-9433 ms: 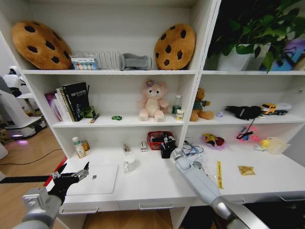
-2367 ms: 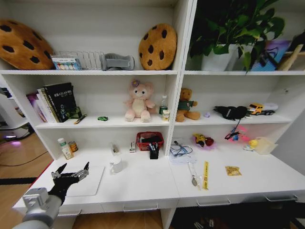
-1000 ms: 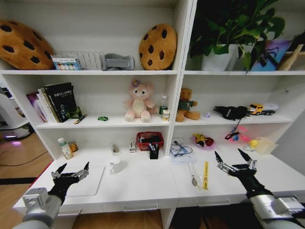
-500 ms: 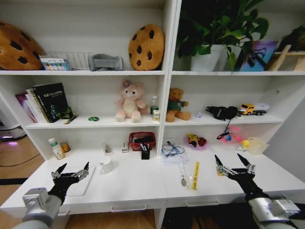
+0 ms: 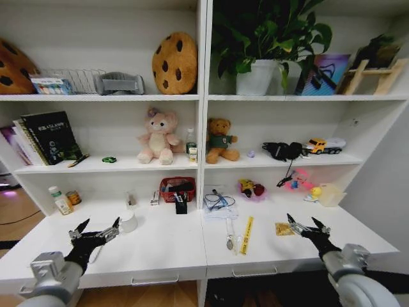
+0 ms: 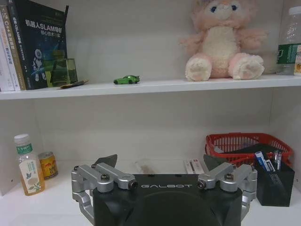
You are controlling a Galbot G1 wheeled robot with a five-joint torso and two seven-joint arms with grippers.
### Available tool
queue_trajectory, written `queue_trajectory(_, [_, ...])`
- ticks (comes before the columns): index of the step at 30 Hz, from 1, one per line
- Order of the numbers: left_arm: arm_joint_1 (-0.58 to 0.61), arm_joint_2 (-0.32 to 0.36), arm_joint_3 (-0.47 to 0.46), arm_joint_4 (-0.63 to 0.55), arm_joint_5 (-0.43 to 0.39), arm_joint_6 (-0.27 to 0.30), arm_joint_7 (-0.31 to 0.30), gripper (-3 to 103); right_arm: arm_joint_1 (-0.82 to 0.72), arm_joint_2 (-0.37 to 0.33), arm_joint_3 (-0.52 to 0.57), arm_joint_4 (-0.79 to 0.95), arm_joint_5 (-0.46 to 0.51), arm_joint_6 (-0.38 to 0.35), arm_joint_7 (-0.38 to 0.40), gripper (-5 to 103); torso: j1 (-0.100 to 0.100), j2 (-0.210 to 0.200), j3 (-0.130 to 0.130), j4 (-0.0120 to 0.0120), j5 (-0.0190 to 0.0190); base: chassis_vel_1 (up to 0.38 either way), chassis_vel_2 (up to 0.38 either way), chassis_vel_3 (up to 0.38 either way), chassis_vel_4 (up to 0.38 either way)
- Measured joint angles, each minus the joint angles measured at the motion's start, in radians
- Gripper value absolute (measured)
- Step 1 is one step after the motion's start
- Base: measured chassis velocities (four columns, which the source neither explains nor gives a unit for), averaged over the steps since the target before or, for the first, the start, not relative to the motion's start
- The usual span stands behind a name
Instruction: Organize the objects on the table.
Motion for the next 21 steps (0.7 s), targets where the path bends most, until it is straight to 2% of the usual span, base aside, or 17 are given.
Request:
queue_trajectory(4, [0.000, 0.000, 0.000, 0.000, 0.000, 0.000, 0.000, 100, 0.062, -0.036, -0.049, -0.105, -0.035, -0.012, -0.046, 100, 0.000, 0.000, 0.000, -0.0009, 0.0004, 0.000, 0.000, 0.000, 0.000])
queue_trajectory(13, [0.000, 0.000, 0.000, 0.000, 0.000, 0.000, 0.000, 100, 0.147, -0.029, -0.161, -0.208, -0.090, 0.001, -0.077, 102, 0.000, 0.000, 0.000, -0.0006, 0.0000, 0.000, 0.000, 0.000, 0.000])
queue_trajectory(15, [0.000, 0.000, 0.000, 0.000, 0.000, 0.000, 0.000, 100, 0.184, -0.021, -0.206, -0.251, -0.105, 0.005, -0.081, 99, 0.000, 0.000, 0.000, -0.0006, 0.0001, 0.000, 0.000, 0.000, 0.000])
queue_trajectory(19, [0.000, 0.000, 0.000, 0.000, 0.000, 0.000, 0.000, 100, 0.211, -0.016, -0.237, -0.278, -0.111, 0.006, -0.082, 97, 0.000, 0.000, 0.000, -0.0006, 0.0001, 0.000, 0.000, 0.000, 0.000])
queue_trajectory(21, [0.000, 0.000, 0.000, 0.000, 0.000, 0.000, 0.000, 100, 0.235, -0.012, -0.258, -0.297, -0.123, 0.012, -0.083, 92, 0.000, 0.000, 0.000, -0.0006, 0.0000, 0.000, 0.000, 0.000, 0.000])
